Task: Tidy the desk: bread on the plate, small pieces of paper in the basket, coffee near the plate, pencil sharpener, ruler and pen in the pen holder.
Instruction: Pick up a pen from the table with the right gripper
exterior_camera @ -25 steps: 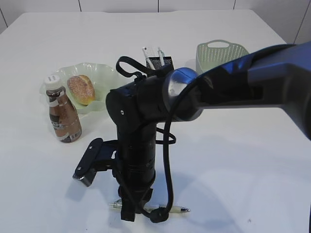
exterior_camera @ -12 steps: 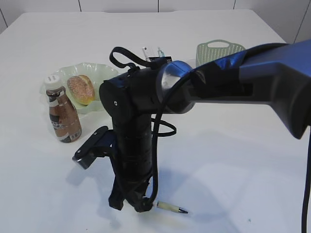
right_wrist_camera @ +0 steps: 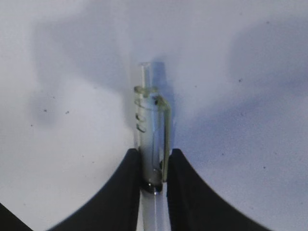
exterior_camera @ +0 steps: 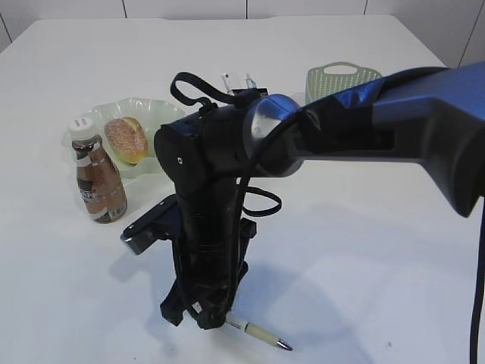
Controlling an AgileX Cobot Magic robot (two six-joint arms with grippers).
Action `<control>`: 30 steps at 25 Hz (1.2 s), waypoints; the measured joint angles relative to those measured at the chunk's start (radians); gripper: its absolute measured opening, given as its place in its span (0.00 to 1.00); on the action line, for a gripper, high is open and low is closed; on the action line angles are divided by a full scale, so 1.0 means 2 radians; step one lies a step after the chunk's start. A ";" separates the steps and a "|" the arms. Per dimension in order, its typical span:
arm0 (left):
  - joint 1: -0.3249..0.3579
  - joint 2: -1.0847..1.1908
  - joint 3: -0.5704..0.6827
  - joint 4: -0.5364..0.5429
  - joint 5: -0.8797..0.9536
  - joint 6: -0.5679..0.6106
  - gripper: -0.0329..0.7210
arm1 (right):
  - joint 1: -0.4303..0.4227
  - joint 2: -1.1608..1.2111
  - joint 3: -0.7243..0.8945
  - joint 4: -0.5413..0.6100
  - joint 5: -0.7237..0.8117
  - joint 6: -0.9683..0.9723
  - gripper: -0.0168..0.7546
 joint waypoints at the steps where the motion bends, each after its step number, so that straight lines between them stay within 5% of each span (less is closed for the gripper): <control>1: 0.000 0.000 0.000 0.000 0.000 0.000 0.36 | 0.000 0.000 0.000 0.000 0.000 0.011 0.21; 7: 0.000 0.000 0.000 -0.001 -0.002 0.000 0.36 | 0.000 0.000 0.000 -0.002 0.000 0.069 0.21; 18: 0.000 0.000 0.000 -0.001 -0.007 0.000 0.36 | 0.000 0.000 -0.074 -0.108 -0.042 0.228 0.21; 30: 0.000 0.007 0.000 -0.001 -0.024 0.000 0.36 | 0.000 -0.020 -0.085 -0.175 -0.131 0.242 0.21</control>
